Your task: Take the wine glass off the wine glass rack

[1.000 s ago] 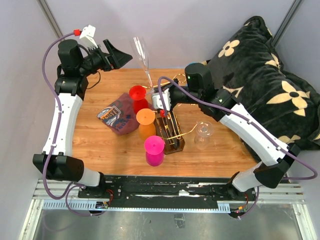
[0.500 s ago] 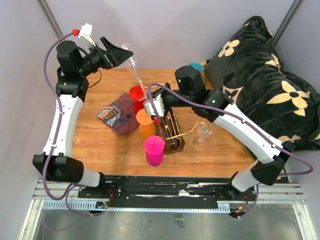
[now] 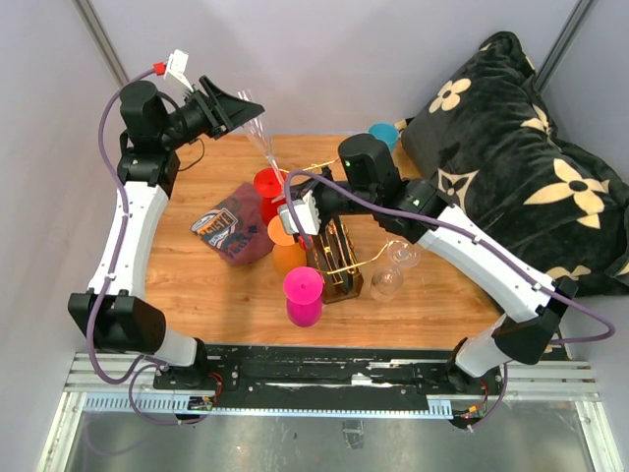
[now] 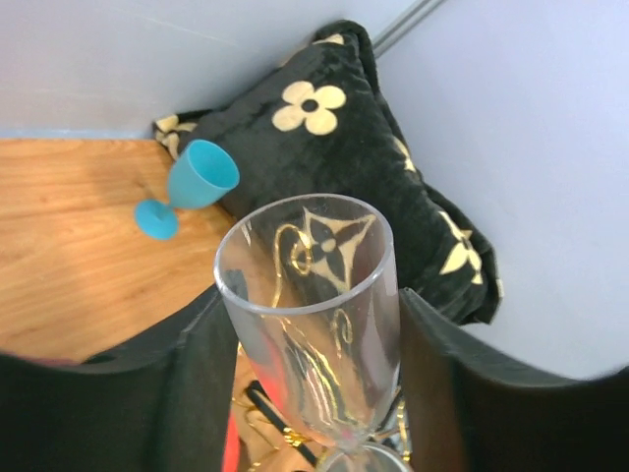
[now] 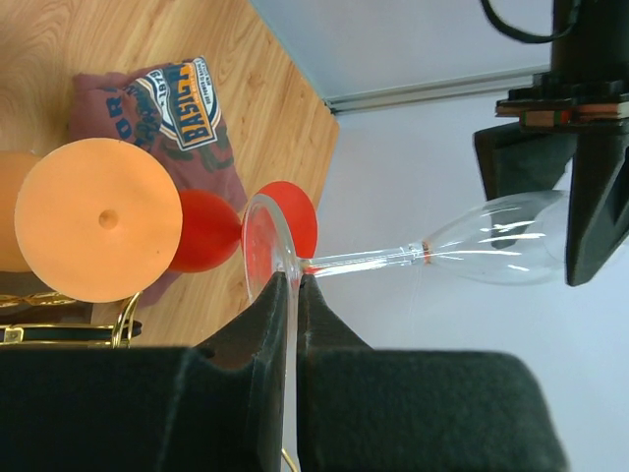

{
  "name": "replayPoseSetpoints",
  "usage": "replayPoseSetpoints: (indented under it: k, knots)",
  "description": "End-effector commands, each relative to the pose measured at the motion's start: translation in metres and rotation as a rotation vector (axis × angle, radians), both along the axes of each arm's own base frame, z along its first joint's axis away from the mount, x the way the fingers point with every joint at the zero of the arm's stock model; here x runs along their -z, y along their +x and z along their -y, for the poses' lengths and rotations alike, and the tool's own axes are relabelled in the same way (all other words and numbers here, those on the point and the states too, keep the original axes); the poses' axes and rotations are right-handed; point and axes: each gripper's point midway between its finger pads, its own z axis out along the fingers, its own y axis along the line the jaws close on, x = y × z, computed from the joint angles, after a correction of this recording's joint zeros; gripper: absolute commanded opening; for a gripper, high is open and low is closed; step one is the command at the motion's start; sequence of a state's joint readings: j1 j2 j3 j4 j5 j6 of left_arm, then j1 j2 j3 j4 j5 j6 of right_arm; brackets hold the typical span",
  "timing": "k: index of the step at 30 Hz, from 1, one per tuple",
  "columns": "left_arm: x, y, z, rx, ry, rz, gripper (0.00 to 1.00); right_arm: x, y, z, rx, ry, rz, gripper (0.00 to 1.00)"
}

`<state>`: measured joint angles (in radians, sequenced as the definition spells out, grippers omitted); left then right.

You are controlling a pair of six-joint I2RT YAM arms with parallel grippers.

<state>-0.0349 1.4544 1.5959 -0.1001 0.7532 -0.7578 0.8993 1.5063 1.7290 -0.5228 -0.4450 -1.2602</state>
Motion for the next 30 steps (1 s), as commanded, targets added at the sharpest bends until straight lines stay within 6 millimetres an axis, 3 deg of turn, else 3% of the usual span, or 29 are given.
replayPoseSetpoints:
  k: [1,3,5,6,9,10,13,20,25,30]
  knots:
    - [-0.003,0.0,-0.001,0.007,0.014,0.023,0.36,-0.025,0.001,0.0,0.021,0.044,0.088,0.01]
    - [-0.004,0.001,-0.003,-0.005,0.017,0.021,0.22,-0.025,0.005,0.001,0.04,0.051,0.099,0.01]
    - [-0.003,0.003,-0.003,-0.006,0.015,0.013,0.18,-0.024,0.007,0.0,0.055,0.071,0.096,0.01]
    - [-0.003,0.004,-0.003,-0.007,0.016,0.011,0.17,-0.026,0.008,0.0,0.062,0.084,0.096,0.08]
    - [-0.003,0.012,-0.007,-0.034,0.031,0.015,0.14,-0.032,0.011,0.001,0.101,0.131,0.069,0.47]
    - [-0.004,0.015,-0.009,-0.047,0.044,0.02,0.13,-0.033,0.012,0.003,0.118,0.138,0.055,0.67]
    - [-0.013,0.027,-0.025,-0.1,0.093,0.069,0.11,-0.036,0.012,0.013,0.161,0.141,0.025,0.99]
    - [-0.017,0.073,-0.085,-0.33,0.185,0.129,0.09,-0.051,0.006,0.048,0.228,0.194,0.053,0.98]
    - [0.007,0.112,-0.138,-0.6,0.371,0.145,0.08,-0.064,0.006,0.078,0.308,0.273,0.055,0.98]
    - [0.032,0.137,-0.186,-0.837,0.545,0.186,0.08,-0.07,0.007,0.102,0.356,0.368,0.028,0.99]
